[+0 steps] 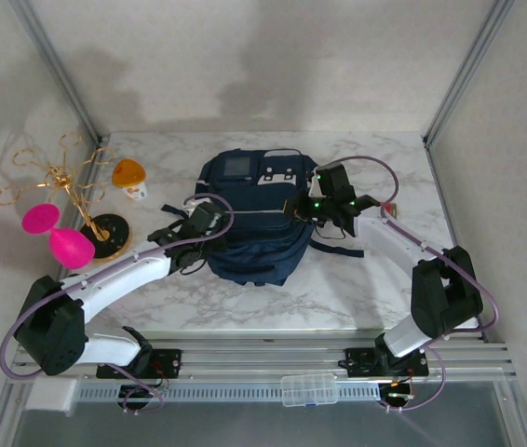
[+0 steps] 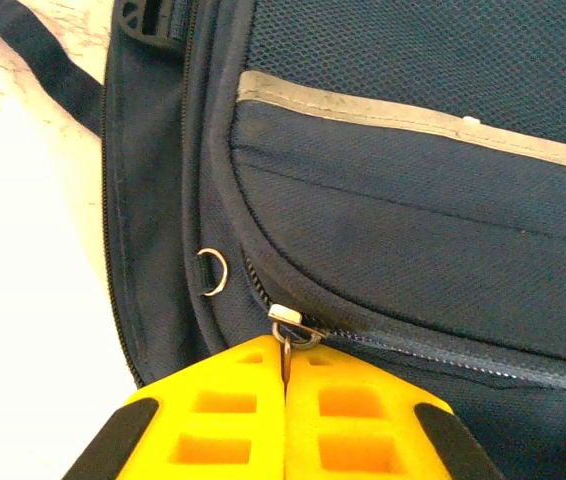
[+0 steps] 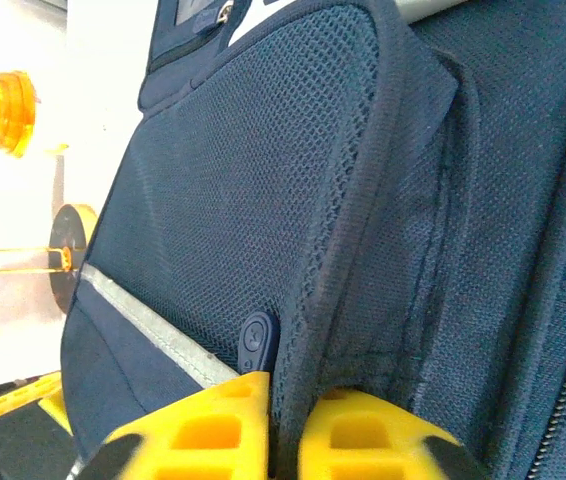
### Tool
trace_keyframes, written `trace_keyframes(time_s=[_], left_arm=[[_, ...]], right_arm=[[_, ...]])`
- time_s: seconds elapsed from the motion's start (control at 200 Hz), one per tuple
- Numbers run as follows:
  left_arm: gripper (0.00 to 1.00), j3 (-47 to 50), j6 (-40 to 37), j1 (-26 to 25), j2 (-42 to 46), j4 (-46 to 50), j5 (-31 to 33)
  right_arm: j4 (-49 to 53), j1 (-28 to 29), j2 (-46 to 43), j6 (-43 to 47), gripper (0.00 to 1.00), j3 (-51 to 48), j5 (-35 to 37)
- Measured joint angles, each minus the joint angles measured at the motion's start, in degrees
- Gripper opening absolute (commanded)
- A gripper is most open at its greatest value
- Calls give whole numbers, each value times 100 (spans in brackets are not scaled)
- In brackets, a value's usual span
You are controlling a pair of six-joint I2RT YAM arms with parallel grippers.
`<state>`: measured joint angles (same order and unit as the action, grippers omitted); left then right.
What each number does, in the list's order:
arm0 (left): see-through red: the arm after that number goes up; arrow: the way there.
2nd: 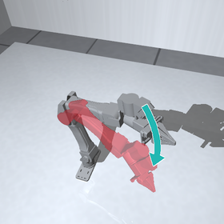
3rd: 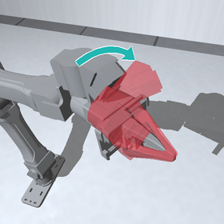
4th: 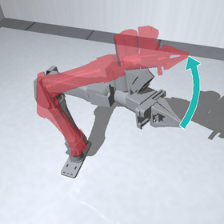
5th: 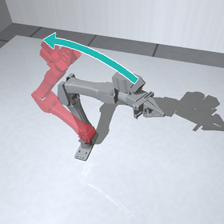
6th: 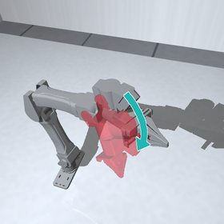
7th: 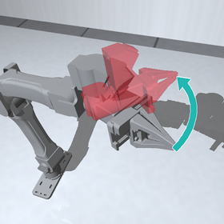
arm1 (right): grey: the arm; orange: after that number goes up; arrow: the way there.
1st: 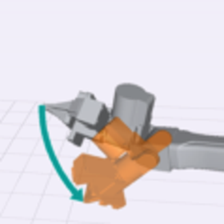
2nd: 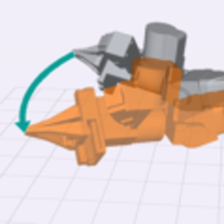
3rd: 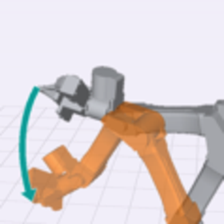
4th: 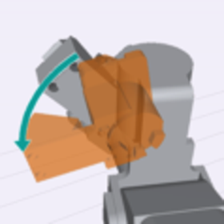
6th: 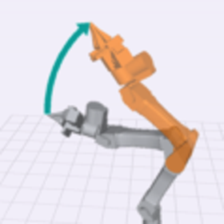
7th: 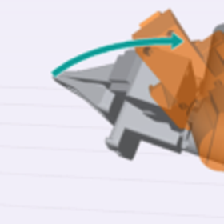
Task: Pack the student bag
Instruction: Unzip the student bag at the center of the table, then rotate the loose stationery at the middle-right of the table.
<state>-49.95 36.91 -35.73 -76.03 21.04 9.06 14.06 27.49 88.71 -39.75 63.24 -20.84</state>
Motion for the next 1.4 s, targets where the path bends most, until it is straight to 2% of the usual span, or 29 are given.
trace_keyframes(time_s=[0.035,0.085,0.23,0.33,0.41,0.531,0.691,0.951,1.191,1.402], left_arm=[[28,26,-42,26,31,-42,-98],[34,74,-85,37,131,-52,-254],[36,142,-31,31,835,153,-365],[38,153,223,-17,1231,155,-363],[38,262,522,-302,1340,-164,-439],[38,299,863,-844,997,-708,-586],[38,2,1228,-1425,-107,-1364,-651],[37,-1060,1440,-2256,-2046,-2295,-916],[35,-1827,1351,-2380,-3375,-2586,-1106],[33,-2122,1355,-2225,-3801,-2627,-1102]], right_arm=[[37,-4,0,66,38,13,11],[125,-15,-2,205,46,76,33],[444,-179,-313,352,67,131,562],[511,-610,-824,339,79,81,986],[494,-1080,-1104,326,88,90,1191],[455,-1762,-911,407,91,175,1344],[332,-2546,118,621,95,387,1419],[249,-3003,1526,1016,99,1082,1338],[46,-3222,2345,1086,99,1648,1182],[9,-3289,2885,1080,99,1808,1189]])
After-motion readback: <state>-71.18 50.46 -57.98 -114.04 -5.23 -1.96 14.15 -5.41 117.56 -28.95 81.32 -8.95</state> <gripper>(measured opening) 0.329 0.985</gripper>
